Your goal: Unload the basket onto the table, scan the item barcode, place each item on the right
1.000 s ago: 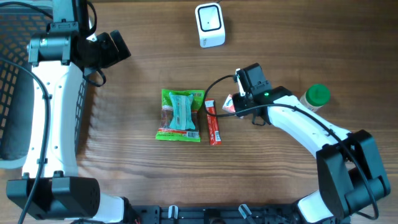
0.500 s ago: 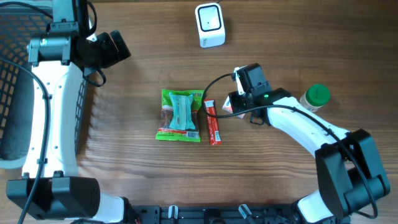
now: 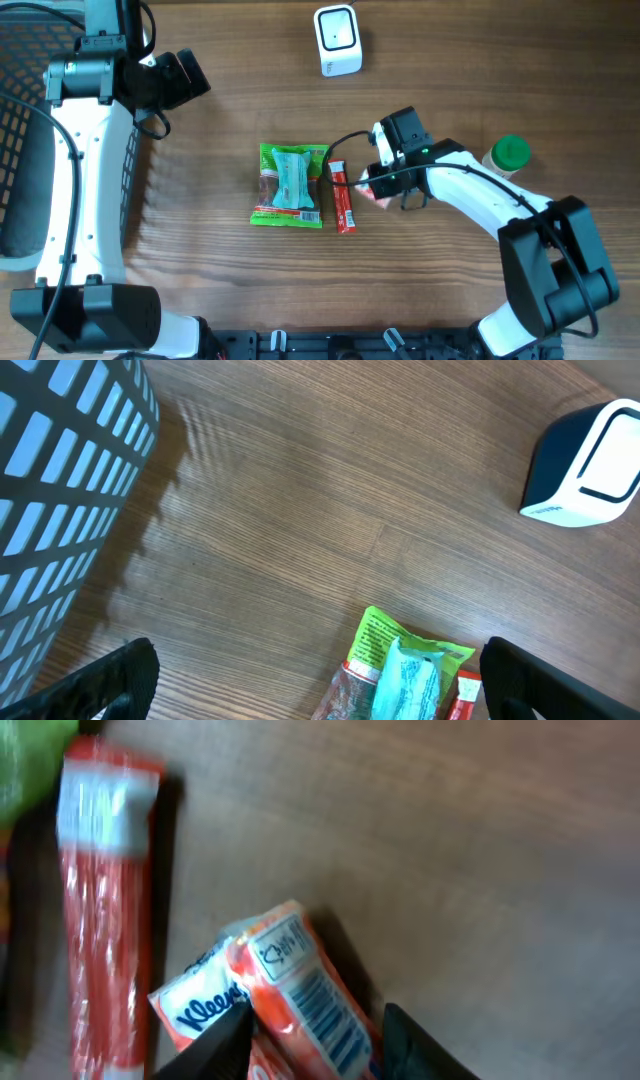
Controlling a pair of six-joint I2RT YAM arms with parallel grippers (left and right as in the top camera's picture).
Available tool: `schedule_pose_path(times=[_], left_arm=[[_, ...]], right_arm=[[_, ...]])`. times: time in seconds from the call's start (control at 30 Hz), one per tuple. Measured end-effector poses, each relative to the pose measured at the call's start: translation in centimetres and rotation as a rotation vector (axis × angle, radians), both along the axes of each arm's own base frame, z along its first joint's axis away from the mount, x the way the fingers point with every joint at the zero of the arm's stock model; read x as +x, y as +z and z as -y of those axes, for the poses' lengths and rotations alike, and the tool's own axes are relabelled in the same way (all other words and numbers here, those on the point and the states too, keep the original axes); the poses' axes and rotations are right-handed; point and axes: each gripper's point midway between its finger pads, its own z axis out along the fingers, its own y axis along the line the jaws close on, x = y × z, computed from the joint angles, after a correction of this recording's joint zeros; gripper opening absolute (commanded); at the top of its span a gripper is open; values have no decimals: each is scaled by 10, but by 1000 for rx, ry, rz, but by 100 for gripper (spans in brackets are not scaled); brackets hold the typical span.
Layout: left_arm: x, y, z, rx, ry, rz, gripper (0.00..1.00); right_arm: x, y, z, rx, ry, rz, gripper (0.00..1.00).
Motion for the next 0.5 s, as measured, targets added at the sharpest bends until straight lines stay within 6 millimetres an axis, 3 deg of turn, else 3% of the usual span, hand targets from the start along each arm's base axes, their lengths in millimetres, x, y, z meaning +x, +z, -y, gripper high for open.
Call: schedule_pose_path(times=[0.13,0.2,0.23,0.33,0.37,0.47,0.5], left_arm=[[0,0,0,0,0,0,100],[0,0,0,0,0,0,100],[0,0,0,0,0,0,100],[0,0,0,0,0,0,100],[0,0,0,0,0,0,100],[0,0,0,0,0,0,100],[0,0,0,0,0,0,100]], right_arm=[[-12,8,1,22,-42,-39,23],[-11,18,-1,43,-57,-19,7],[-10,23,-1,52,-66,-8,4],[-6,44,-2,83,-77,46,4],[-5,51,-1,90,-82,62,11],[-2,64,3,103,-92,95,46],[-1,67,4,106,-95,103,47]])
